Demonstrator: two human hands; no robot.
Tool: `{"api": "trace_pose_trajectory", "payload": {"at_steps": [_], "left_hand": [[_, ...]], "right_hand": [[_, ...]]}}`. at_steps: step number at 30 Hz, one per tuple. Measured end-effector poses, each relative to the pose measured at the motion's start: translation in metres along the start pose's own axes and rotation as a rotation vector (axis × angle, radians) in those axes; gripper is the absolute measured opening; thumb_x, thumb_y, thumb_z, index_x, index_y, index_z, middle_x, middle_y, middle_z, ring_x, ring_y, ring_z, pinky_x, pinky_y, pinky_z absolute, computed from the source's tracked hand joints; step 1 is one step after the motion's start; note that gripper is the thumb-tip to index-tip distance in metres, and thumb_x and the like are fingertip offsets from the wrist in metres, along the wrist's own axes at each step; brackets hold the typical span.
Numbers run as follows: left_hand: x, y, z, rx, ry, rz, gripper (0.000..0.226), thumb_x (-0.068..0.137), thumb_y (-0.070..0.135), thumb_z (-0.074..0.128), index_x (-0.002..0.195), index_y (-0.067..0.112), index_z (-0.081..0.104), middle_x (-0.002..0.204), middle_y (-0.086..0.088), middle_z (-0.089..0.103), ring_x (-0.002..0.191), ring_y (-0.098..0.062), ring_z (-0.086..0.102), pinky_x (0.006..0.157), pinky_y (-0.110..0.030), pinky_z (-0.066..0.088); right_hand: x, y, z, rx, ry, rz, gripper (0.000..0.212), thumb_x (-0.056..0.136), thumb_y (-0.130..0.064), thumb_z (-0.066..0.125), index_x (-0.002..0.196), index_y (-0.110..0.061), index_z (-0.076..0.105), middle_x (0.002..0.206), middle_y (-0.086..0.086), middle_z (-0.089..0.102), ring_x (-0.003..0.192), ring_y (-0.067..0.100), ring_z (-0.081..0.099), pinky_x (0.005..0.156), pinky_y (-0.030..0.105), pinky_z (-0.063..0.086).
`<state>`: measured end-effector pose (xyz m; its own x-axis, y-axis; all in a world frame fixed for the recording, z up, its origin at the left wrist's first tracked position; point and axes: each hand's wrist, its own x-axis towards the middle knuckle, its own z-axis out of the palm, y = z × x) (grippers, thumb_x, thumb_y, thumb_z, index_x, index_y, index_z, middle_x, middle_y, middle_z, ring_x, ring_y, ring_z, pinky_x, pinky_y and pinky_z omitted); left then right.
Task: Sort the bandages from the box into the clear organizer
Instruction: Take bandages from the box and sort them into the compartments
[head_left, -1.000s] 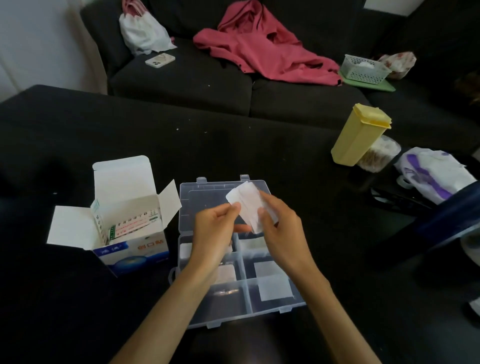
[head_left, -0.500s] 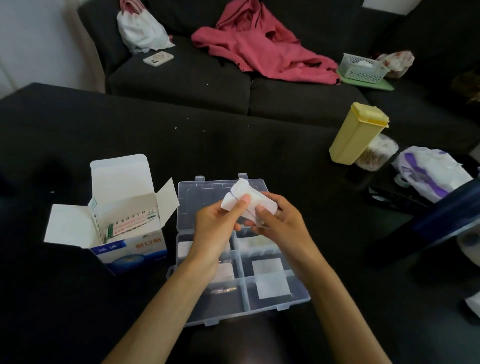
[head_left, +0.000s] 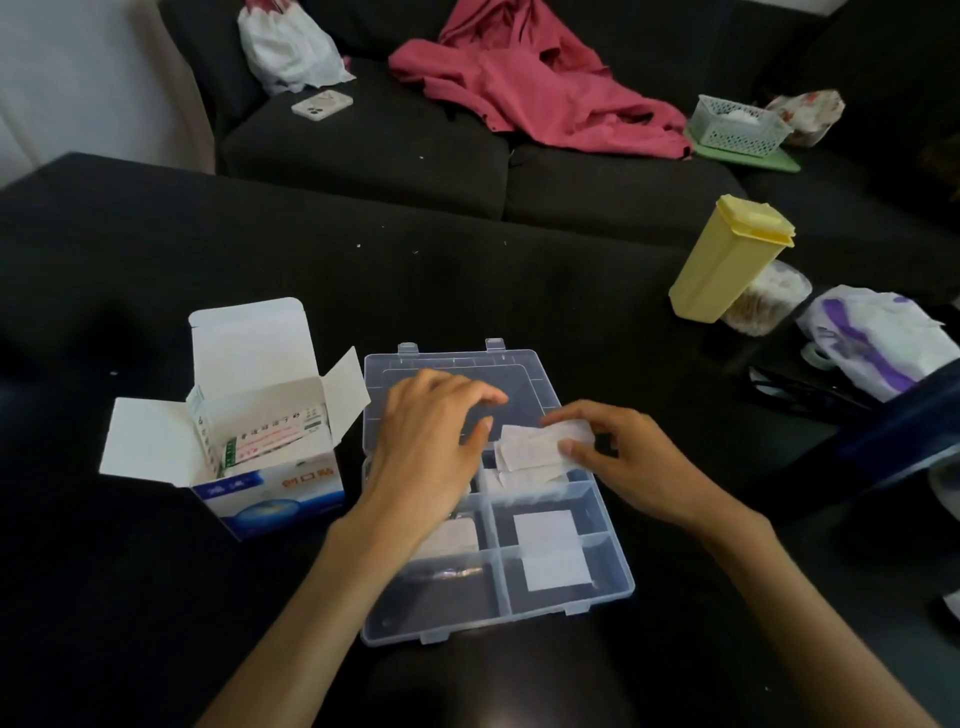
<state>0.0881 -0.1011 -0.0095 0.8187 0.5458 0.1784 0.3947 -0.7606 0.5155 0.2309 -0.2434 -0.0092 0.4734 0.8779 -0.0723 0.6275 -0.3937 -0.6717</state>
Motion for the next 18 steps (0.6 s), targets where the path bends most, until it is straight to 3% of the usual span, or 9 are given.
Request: {"api": "trace_pose_trajectory", "payload": {"at_steps": [2,5,7,10,13,18], "left_hand": [[-0.002,-0.001,0.001,0.035,-0.045,0.045,0.030,0.096,0.033,0.047,0.125,0.039,0.052,0.133,0.015,0.049,0.130,-0.007,0.031,0.111,-0.030,0.018],[-0.005,0.001,0.000,0.047,-0.108,0.105,0.031,0.098,0.031,0.044,0.127,0.039,0.050,0.132,0.015,0.048,0.129,-0.006,0.027,0.112,-0.029,0.013],[-0.006,0.002,0.001,0.093,-0.157,0.158,0.032,0.099,0.032,0.042,0.129,0.036,0.049,0.131,0.015,0.049,0.128,-0.006,0.029,0.113,-0.029,0.009],[-0.007,0.001,0.005,0.214,-0.188,0.246,0.033,0.100,0.032,0.040,0.131,0.035,0.049,0.131,0.014,0.051,0.128,-0.009,0.032,0.115,-0.034,0.007],[-0.007,0.001,0.006,0.281,-0.151,0.300,0.033,0.098,0.029,0.044,0.129,0.033,0.053,0.131,0.011,0.051,0.128,-0.013,0.032,0.114,-0.036,0.010],[-0.011,0.001,0.011,0.300,-0.169,0.256,0.041,0.093,0.050,0.041,0.127,0.033,0.056,0.136,0.009,0.040,0.129,-0.014,0.026,0.112,-0.035,0.010]], "right_hand": [[0.000,0.001,0.008,-0.014,-0.023,0.001,0.025,0.092,-0.018,0.054,0.112,-0.033,0.056,0.118,-0.015,0.055,0.113,0.006,0.049,0.089,0.029,0.051],[-0.001,0.003,0.017,-0.071,-0.041,0.034,0.021,0.096,-0.021,0.048,0.110,-0.036,0.054,0.104,-0.017,0.051,0.101,0.004,0.046,0.087,0.020,0.042],[-0.001,0.003,0.019,-0.165,-0.048,0.036,0.024,0.097,-0.024,0.044,0.115,-0.032,0.058,0.097,-0.018,0.050,0.093,0.002,0.043,0.085,0.021,0.034],[0.001,0.000,0.021,-0.457,-0.056,-0.043,0.029,0.098,-0.028,0.043,0.121,-0.030,0.059,0.110,-0.010,0.060,0.096,0.003,0.043,0.085,0.020,0.028],[0.007,-0.009,0.017,-0.562,-0.047,-0.067,0.026,0.095,-0.029,0.048,0.118,-0.030,0.062,0.112,-0.007,0.063,0.099,0.009,0.053,0.091,0.022,0.035],[0.022,-0.020,0.009,-0.664,-0.071,-0.047,0.014,0.090,-0.027,0.059,0.099,-0.027,0.070,0.097,-0.007,0.069,0.080,0.009,0.062,0.072,0.018,0.051]]}}
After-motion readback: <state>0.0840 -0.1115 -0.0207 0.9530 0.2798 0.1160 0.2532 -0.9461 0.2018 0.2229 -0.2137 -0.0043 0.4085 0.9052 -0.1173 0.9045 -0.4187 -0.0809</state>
